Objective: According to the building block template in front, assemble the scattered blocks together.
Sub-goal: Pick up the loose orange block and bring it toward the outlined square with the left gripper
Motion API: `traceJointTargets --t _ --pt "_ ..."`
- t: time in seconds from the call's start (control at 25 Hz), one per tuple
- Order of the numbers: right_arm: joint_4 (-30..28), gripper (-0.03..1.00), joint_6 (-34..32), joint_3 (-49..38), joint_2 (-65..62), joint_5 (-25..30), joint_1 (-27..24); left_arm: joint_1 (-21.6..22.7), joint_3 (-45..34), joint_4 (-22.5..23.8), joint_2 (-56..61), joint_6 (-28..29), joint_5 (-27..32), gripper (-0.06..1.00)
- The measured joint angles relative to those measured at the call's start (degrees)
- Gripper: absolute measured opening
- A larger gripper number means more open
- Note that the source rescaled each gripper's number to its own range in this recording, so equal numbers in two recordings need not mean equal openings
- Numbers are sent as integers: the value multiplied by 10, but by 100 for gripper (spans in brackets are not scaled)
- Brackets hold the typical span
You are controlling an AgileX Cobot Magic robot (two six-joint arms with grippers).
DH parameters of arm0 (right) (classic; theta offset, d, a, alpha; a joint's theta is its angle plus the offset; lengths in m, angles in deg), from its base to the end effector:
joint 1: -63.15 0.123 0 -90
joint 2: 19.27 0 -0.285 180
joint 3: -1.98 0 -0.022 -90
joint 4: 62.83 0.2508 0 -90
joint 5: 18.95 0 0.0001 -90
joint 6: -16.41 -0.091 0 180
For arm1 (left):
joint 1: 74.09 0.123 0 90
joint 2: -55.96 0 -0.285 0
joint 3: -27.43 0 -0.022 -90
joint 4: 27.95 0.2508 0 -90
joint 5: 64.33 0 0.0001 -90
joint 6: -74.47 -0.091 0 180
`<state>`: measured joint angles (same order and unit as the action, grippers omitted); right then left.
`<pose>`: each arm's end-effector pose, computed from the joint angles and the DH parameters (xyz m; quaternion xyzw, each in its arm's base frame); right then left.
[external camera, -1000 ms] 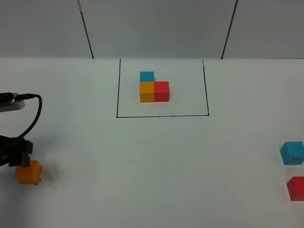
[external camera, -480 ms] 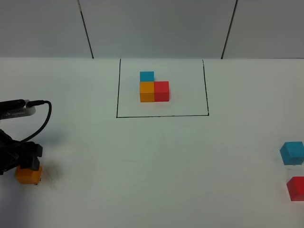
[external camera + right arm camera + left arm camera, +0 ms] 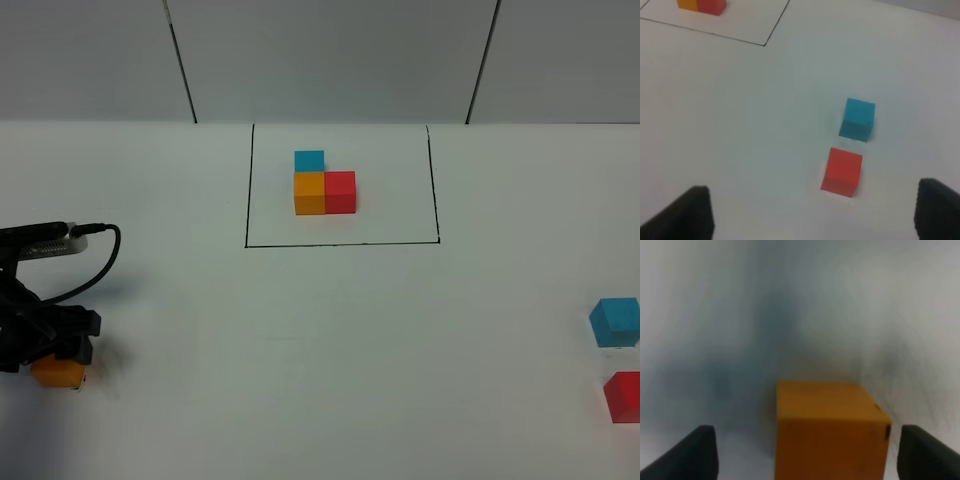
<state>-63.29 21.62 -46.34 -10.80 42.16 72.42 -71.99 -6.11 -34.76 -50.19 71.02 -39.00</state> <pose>-0.0036 -0.0012 0.2781 -0.1078 0.8499 0.0143 0.5156 0.2819 0.0057 0.1320 -0.0382 0.9902 -0.0259 0.1315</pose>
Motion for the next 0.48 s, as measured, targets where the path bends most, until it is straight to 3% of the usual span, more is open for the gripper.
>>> traceJointTargets --t 0.2,0.28,0.4,0.48 --pt "0 67 0 0 0 0 0 0 0 0 -16 -2 -6 55" --pt "0 67 0 0 0 0 0 0 0 0 -16 -3 -6 42" --pt "0 67 0 0 0 0 0 0 1 0 -16 -4 -10 0" --pt "0 67 0 0 0 0 0 0 5 6 -16 -14 -11 1"
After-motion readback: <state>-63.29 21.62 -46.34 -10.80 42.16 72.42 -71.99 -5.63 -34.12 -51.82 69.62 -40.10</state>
